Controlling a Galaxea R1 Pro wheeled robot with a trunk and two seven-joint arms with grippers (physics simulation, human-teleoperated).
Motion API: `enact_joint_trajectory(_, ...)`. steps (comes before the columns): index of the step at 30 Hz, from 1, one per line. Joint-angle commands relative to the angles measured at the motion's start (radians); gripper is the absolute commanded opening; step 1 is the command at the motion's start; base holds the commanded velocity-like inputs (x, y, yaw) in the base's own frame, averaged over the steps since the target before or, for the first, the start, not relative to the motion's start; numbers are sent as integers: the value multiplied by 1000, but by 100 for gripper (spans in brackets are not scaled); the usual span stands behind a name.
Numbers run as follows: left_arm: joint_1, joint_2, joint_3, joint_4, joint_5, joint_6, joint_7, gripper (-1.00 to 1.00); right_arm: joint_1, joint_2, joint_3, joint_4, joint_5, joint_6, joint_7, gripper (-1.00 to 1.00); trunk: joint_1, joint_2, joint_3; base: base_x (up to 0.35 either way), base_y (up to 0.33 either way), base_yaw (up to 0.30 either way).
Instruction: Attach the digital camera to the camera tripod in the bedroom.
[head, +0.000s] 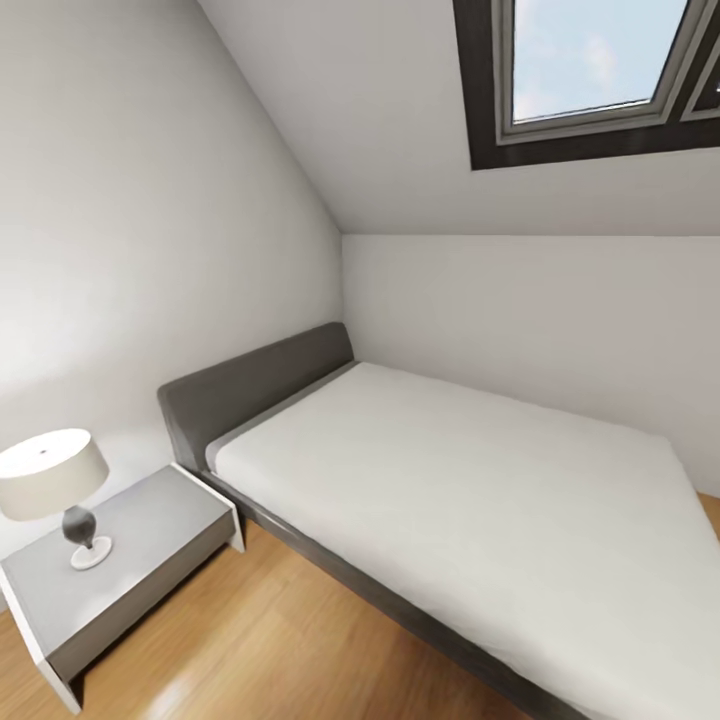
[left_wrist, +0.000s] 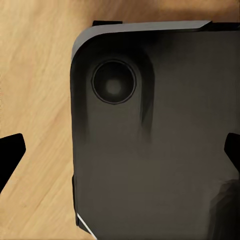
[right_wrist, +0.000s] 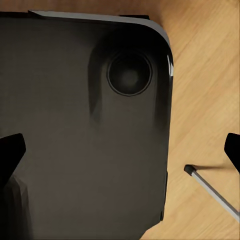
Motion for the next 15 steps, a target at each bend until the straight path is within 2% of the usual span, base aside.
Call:
enact_joint_trajectory(1, 0, 0, 1, -2, 1, -1, 0, 100, 0, 0, 0, 0, 0, -3, -1, 100, 0, 0, -1, 82, 0, 0)
enact_joint_trajectory(9, 0, 0, 1, -2, 1, -1, 1, 100, 0, -2, 0, 0, 0, -4, -1, 100, 0, 0, -1, 34, 0, 15)
enact_joint_trajectory(15, 0, -1, 1, -2, 1, -1, 1, 100, 0, -3, 0, 0, 0, -3, 0, 100, 0, 0, -1, 6, 0, 133)
